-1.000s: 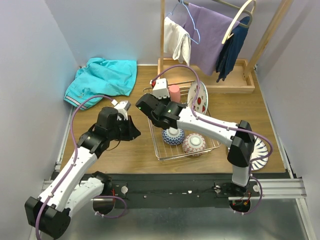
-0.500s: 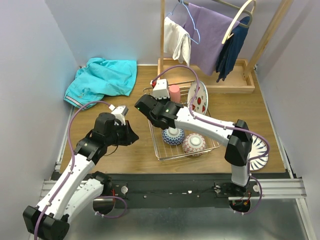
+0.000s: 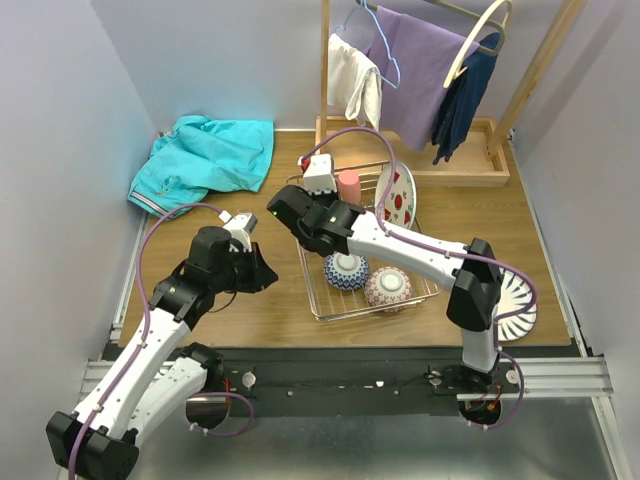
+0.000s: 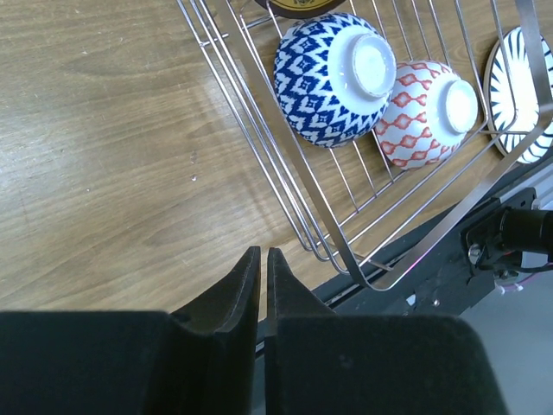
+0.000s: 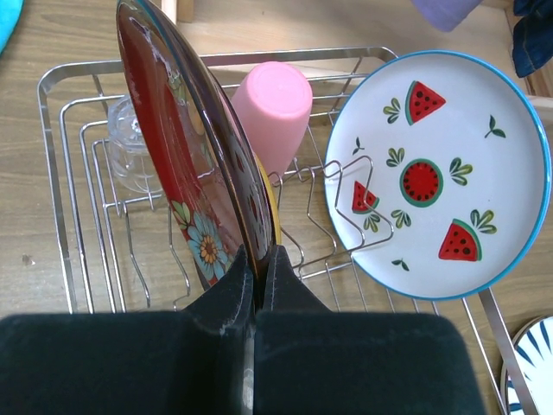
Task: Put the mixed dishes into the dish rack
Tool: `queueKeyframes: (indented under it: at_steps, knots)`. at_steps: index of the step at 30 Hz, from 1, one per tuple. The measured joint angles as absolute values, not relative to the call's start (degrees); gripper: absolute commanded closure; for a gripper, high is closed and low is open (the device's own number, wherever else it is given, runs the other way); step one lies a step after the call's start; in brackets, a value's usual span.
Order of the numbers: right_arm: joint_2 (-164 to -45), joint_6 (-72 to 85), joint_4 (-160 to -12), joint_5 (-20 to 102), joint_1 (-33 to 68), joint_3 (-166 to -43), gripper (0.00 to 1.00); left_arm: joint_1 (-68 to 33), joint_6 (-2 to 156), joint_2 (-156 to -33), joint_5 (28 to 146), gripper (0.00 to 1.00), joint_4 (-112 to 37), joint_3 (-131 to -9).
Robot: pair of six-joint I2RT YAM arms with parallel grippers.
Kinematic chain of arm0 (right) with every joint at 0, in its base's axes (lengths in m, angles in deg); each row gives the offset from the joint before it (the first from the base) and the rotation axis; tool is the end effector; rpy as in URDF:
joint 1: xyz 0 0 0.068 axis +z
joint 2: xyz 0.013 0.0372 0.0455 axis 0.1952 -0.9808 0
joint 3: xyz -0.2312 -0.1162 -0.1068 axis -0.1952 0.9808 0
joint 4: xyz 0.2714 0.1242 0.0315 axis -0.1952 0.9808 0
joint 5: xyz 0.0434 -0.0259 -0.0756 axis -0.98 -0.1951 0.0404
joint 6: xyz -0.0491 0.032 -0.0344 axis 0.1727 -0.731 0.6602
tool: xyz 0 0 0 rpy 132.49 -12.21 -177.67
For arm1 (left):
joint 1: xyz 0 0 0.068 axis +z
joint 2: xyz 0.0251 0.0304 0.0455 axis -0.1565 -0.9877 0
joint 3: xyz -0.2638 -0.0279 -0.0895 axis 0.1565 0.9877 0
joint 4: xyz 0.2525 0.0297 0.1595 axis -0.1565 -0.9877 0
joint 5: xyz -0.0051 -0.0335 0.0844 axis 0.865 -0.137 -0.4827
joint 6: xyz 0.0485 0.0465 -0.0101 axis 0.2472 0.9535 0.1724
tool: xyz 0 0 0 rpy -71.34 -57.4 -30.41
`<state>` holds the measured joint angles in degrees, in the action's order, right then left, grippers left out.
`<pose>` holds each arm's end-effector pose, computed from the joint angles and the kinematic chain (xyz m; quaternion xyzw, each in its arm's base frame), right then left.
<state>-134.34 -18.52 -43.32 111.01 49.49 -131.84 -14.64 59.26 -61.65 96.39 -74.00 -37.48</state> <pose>0.2725 0.3877 0.3076 -0.0366 0.8247 -0.1340 0.5482 0.1847 -0.0989 0.2660 0.0284 0.8865 -0.3187 0.3341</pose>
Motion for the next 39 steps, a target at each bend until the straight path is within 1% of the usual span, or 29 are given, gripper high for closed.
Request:
queueKeyframes:
  at_steps: [14, 15, 17, 18, 20, 21, 24, 27, 29, 31, 32, 33, 35, 36, 38, 39]
  knots:
    - [-137.0, -18.4, -43.4, 110.9, 49.5, -130.2, 0.99, -14.6, 59.2, -58.8, 96.4, 0.84, -74.0, -37.0]
    - [-137.0, -18.5, -43.4, 110.7, 49.6, -130.0, 0.98, -14.6, 59.2, -58.7, 96.4, 0.84, -74.0, -36.9]
    - [-137.0, -18.8, -43.2, 110.4, 49.8, -129.4, 0.89, -14.6, 59.2, -58.6, 96.4, 0.84, -74.1, -36.9]
    - [-137.0, -18.9, -43.2, 110.1, 49.8, -129.1, 0.81, -14.6, 59.2, -58.6, 96.4, 0.84, -74.1, -36.9]
    - [-136.9, -19.7, -43.3, 109.3, 50.1, -127.8, 0.77, -14.6, 59.2, -58.6, 96.4, 0.84, -74.1, -36.9]
    - [-136.9, -19.9, -43.5, 108.7, 50.3, -127.3, 0.71, -14.6, 59.2, -58.6, 96.4, 0.84, -74.0, -36.9]
    - [-136.8, -20.0, -43.3, 108.4, 50.6, -126.8, 0.58, -14.6, 59.2, -58.6, 96.5, 0.84, -73.8, -36.5]
    - [-136.5, -19.8, -43.3, 108.3, 50.6, -126.8, 0.5, -14.6, 59.1, -58.7, 96.5, 0.84, -73.8, -35.9]
    - [-136.0, -19.5, -43.4, 108.2, 50.5, -127.0, 0.48, -14.6, 59.1, -58.9, 96.5, 0.84, -73.7, -35.8]
    - [-135.6, -19.1, -43.5, 107.9, 50.5, -127.5, 0.43, -14.6, 59.1, -59.1, 96.5, 0.84, -73.7, -35.8]
    - [-135.3, -18.7, -43.5, 107.7, 50.6, -127.8, 0.41, -14.6, 59.1, -59.2, 96.5, 0.84, -73.6, -35.8]
    - [-134.9, -18.3, -43.6, 107.5, 50.6, -128.0, 0.36, -14.6, 59.1, -59.4, 96.5, 0.84, -73.5, -35.8]
    - [-134.0, -17.1, -44.1, 107.1, 50.6, -128.2, 0.31, -14.6, 59.1, -59.8, 96.5, 0.84, -73.3, -35.8]
    - [-133.2, -16.2, -44.5, 106.9, 50.6, -128.2, 0.24, -14.6, 59.1, -60.2, 96.5, 0.84, -73.2, -35.8]
    - [-130.9, -14.1, -45.7, 106.6, 50.5, -128.1, 0.17, -14.6, 59.2, -60.8, 96.5, 0.84, -72.9, -35.8]
    - [-129.3, -13.2, -46.4, 106.4, 50.5, -127.7, 0.08, -14.6, 59.4, -61.4, 96.5, 0.83, -72.6, -35.9]
